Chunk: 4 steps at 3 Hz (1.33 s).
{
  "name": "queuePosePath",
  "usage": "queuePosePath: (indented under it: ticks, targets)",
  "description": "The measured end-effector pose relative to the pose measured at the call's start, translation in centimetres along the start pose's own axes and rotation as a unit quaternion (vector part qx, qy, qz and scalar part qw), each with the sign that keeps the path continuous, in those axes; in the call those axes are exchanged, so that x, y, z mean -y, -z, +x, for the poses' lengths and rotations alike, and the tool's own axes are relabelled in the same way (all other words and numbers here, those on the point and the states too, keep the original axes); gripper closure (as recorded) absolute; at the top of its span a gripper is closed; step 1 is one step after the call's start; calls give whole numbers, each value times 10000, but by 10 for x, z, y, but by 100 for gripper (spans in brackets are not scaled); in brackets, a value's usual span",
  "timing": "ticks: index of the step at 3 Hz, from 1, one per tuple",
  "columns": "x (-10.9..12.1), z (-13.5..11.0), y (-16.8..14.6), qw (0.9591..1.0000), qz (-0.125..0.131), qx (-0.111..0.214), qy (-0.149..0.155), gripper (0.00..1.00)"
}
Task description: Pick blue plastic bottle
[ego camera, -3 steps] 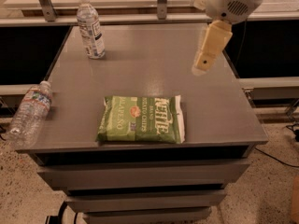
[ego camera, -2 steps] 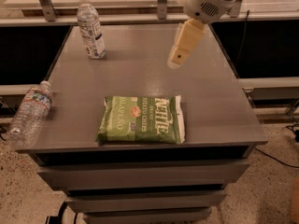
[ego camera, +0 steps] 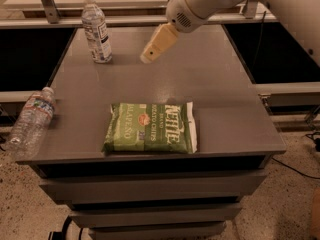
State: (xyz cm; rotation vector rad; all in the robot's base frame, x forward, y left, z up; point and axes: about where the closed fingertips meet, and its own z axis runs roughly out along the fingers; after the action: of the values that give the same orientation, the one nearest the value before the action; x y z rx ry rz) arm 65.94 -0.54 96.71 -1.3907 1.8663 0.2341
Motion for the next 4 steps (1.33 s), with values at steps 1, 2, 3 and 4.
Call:
queuePosePath:
  ticks: [1, 2, 3, 4]
  targets:
    - [8, -21, -36, 9971, -142, 575, -474, 0]
    - [15, -45, -68, 9896, -374, 1099, -848, 0]
    - [19, -69, -95, 9793, -596, 1648, -1012, 0]
    - [20, -90, -118, 9719, -788, 1999, -961, 0]
